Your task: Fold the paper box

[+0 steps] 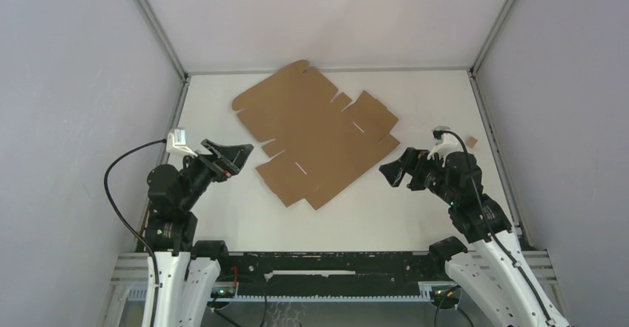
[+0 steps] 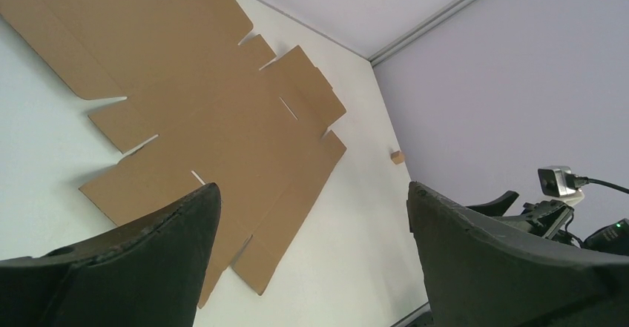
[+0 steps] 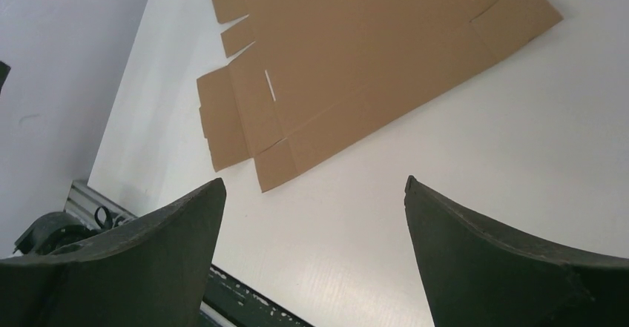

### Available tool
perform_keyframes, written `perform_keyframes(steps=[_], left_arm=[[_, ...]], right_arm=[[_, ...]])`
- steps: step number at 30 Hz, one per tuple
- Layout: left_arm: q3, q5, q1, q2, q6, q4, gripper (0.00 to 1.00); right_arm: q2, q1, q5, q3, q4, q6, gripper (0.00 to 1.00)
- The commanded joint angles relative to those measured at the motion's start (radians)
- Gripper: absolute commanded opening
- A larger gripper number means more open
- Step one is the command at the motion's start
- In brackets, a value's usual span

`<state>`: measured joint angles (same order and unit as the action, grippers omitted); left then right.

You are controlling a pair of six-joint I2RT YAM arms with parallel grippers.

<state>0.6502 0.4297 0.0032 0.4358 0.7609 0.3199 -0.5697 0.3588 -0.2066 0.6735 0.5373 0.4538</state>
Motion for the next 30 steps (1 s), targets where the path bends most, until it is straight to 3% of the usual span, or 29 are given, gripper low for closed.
perform_keyframes(steps=[1, 4, 7, 10, 13, 21, 25, 30], left_arm=[[-0.001, 0.014, 0.006, 0.047, 0.015, -0.057, 1.0], [-0.005, 0.012, 0.006, 0.101, 0.017, -0.099, 1.0], [0.011, -0.04, -0.045, 0.159, -0.016, -0.132, 1.0], [0.05, -0.14, -0.177, 0.254, -0.069, -0.155, 1.0], [0.111, -0.276, -0.311, 0.374, -0.124, -0.131, 1.0], [0.15, -0.461, -0.311, 0.568, -0.155, -0.115, 1.0], [0.153, -0.459, -0.257, 0.638, -0.129, -0.108, 1.0], [0.106, -0.438, -0.17, 0.596, -0.1, -0.108, 1.0]], right_arm=[[-0.017, -0.044, 0.004, 0.004, -0.028, -0.004, 0.99], [-0.072, -0.12, 0.007, 0.031, -0.026, -0.01, 1.0], [-0.146, -0.283, -0.063, 0.079, -0.032, -0.009, 1.0], [-0.239, -0.449, -0.117, 0.15, -0.021, 0.004, 1.0], [-0.32, -0.524, -0.131, 0.198, -0.039, 0.023, 1.0], [-0.61, -0.481, -0.121, 0.377, -0.135, -0.036, 0.94], [-0.808, -0.425, -0.1, 0.53, -0.147, -0.102, 0.92], [-1.054, -0.362, -0.04, 0.705, -0.199, -0.206, 0.92]])
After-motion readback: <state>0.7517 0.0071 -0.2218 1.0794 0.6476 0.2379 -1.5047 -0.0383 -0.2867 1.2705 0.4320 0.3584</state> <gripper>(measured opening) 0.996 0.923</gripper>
